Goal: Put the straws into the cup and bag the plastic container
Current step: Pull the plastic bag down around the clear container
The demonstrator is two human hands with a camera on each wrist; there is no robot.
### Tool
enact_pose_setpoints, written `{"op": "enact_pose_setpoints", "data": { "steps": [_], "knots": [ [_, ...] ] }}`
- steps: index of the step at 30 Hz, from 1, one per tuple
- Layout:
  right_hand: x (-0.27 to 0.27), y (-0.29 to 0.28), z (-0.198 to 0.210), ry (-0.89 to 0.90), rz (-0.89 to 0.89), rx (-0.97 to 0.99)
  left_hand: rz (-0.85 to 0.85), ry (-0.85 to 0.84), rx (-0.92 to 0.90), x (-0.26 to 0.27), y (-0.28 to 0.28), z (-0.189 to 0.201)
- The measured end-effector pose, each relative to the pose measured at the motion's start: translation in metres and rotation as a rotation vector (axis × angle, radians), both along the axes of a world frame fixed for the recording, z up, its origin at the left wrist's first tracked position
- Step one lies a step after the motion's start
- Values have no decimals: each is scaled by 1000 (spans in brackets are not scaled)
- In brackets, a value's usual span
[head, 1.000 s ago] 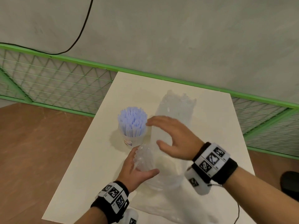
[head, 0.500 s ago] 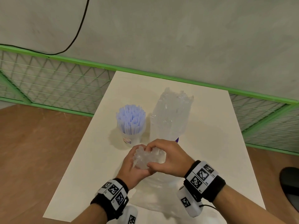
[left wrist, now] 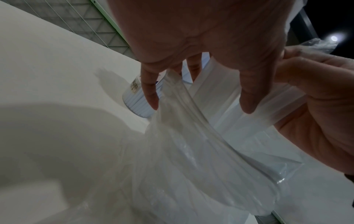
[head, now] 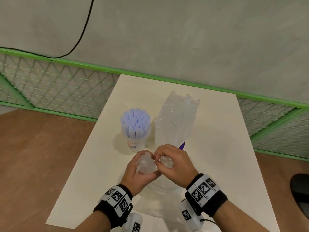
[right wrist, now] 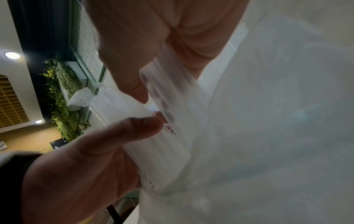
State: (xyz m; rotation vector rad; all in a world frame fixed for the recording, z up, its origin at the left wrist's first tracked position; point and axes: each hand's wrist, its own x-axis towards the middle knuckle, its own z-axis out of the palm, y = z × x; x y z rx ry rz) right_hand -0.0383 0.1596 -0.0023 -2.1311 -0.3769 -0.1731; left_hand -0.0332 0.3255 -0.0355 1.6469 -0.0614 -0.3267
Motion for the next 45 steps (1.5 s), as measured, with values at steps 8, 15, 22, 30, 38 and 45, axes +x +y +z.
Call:
{"op": "enact_pose_setpoints", "data": {
  "steps": [8,15,22,30,38,45],
  "knots": [
    [-8,-2,14,108,-13,116,22,1,4,5,4,-6],
    [-13,-2,15,120,-23,143,-28,-10,-57,9,0,-2],
    [-15,-3,2,-35,-137,92,-6,-30,-13,10,-3,0],
    [-17,-9,-10,-3,-166,28,-23,-59,12,8,-5,7],
    [-20,-21,-10,-59,-264,83,13,-81,62,12,-3,10],
    [-3,-28,-6,18,-328,128,8,-69,85,14,-3,2]
  ]
}}
